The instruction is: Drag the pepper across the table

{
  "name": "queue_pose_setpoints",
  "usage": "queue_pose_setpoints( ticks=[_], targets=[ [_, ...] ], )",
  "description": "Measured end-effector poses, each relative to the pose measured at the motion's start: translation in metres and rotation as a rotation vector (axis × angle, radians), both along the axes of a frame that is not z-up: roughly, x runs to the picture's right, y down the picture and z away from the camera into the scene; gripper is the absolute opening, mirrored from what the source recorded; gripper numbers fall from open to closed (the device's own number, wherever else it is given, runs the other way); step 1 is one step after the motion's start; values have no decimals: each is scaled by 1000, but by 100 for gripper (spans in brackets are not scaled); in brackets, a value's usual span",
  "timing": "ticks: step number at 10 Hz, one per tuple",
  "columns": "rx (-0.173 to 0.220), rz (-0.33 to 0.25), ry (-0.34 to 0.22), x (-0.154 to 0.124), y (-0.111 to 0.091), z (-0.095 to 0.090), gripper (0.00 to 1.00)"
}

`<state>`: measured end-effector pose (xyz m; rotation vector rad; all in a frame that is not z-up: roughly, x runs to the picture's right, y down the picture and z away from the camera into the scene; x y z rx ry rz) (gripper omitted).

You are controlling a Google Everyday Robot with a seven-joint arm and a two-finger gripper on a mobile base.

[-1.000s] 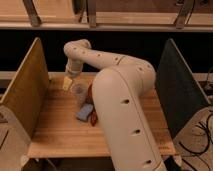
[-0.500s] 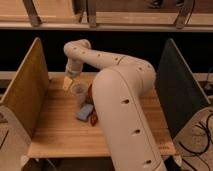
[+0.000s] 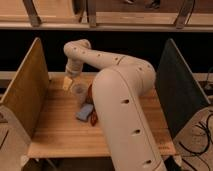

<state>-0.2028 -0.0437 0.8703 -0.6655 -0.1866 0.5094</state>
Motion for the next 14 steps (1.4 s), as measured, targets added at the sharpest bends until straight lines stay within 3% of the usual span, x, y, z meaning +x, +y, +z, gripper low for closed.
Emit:
queue_pose_setpoints(
  ticks=[2, 5, 8, 9, 11, 14],
  targets=[
    [15, 71, 21, 2, -8, 2, 80],
    [33, 303, 108, 17, -24, 5, 80],
    [37, 584, 250, 55, -17, -10, 80],
    [43, 659, 299, 71, -6, -25, 80],
    [54, 740, 388, 99, 28, -59, 80],
    [58, 740, 473, 110, 83, -107, 80]
  ],
)
